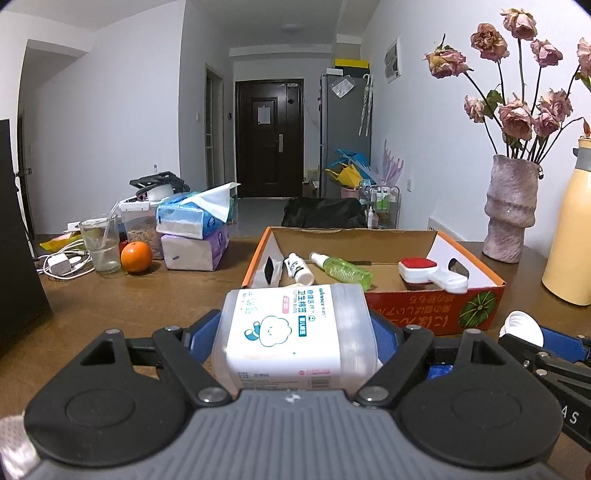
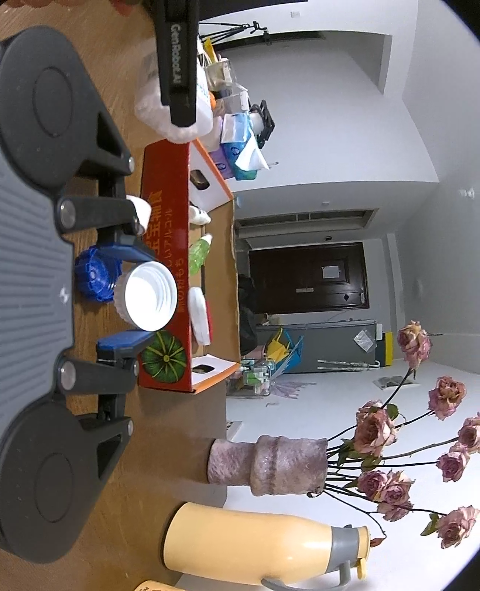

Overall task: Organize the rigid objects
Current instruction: 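Carry the white cap and cotton-pad box over the box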

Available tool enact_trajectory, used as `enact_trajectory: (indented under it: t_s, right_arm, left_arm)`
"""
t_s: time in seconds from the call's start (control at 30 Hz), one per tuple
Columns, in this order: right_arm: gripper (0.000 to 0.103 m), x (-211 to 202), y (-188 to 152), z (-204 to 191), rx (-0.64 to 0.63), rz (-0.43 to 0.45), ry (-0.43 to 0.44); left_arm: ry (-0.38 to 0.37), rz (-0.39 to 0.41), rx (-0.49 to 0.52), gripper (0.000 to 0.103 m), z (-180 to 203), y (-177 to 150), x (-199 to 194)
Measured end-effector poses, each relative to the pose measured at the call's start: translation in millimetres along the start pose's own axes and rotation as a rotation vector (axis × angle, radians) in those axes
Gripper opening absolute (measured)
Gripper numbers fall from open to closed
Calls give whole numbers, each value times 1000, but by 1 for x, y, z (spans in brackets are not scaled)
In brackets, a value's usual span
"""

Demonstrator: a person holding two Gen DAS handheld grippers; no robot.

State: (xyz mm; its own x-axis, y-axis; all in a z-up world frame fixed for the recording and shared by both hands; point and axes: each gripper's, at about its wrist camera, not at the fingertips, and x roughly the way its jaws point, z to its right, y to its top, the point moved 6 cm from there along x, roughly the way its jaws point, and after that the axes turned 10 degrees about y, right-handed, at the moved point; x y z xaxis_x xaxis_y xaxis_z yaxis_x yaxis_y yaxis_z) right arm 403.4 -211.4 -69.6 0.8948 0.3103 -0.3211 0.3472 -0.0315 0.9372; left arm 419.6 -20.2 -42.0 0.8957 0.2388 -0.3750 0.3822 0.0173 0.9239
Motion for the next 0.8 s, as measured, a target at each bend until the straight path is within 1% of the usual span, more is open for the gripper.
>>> enact_trajectory:
  t_s: [0.37,0.8]
  right_arm:
    - [39,4,26,-5,-21,50,12]
    - [39,24,50,-6,-39,75,11]
  left_arm:
    - [7,41,4,83,7,24,2]
    - [25,56,-22,83,10,48,27]
